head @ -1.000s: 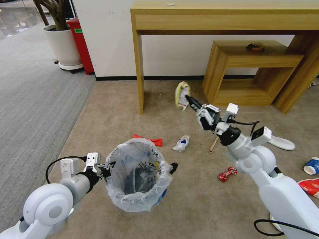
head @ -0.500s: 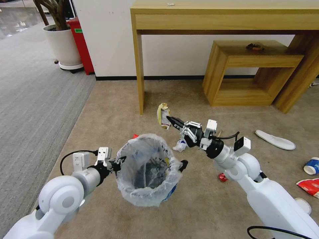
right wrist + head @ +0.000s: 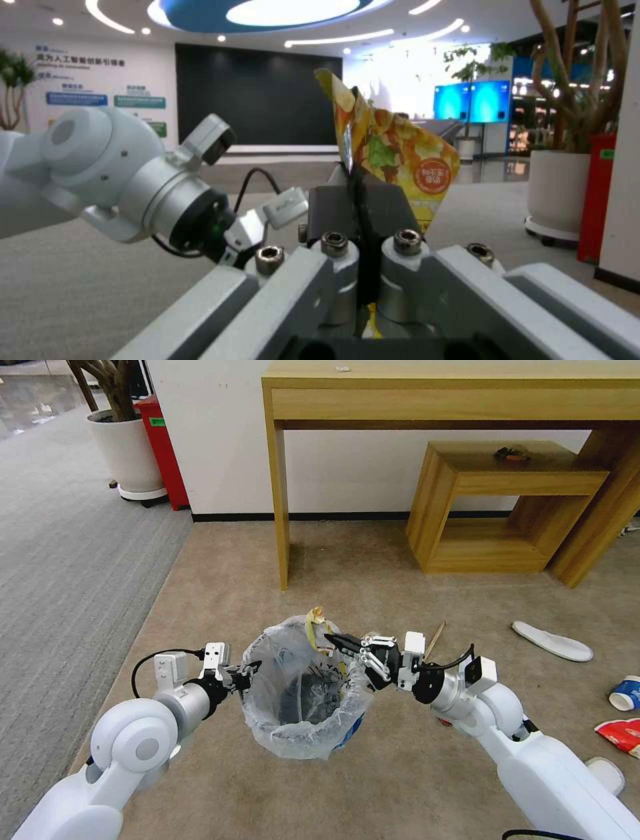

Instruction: Pick up the trash bin and place the garbage on the floor into it.

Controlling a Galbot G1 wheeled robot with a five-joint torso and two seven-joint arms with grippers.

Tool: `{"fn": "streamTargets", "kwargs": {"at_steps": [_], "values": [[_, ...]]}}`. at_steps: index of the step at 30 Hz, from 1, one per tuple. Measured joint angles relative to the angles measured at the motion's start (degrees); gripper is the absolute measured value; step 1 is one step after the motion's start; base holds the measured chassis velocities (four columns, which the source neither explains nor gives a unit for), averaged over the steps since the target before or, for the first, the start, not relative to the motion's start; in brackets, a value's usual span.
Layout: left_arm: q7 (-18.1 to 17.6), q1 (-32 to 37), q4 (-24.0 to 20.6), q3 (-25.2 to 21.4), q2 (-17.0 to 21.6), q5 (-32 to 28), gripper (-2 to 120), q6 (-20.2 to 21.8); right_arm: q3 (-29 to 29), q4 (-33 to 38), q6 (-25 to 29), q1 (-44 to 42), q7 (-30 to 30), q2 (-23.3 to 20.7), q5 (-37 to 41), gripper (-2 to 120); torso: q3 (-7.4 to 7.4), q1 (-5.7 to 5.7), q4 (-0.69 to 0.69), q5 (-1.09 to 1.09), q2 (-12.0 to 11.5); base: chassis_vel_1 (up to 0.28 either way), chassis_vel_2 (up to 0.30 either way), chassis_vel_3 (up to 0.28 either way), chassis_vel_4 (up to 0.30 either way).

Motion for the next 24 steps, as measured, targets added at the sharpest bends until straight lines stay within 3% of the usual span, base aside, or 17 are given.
{"fn": "streamTargets", "kwargs": {"at_steps": [12, 24], "values": [[0.16, 1.65, -1.69, -0.95, -0.15, -0.56, 0, 0.0, -0.88, -0.8, -0.07, -0.84, 1.86, 0.36, -2.29, 0, 0.0, 0.0, 0.0, 0.0, 0.0, 0.0, 0.0, 0.0, 0.0], [0.32, 2.34, -2.46, -1.08, 0.02, -0.7, 0, 0.0, -0.69, -0.4, -0.33, -1.02, 3.3, 0.3, -2.33, 43, 0.0, 0.0, 0.0, 0.0, 0.0, 0.0, 0.0, 0.0, 0.0]]}}
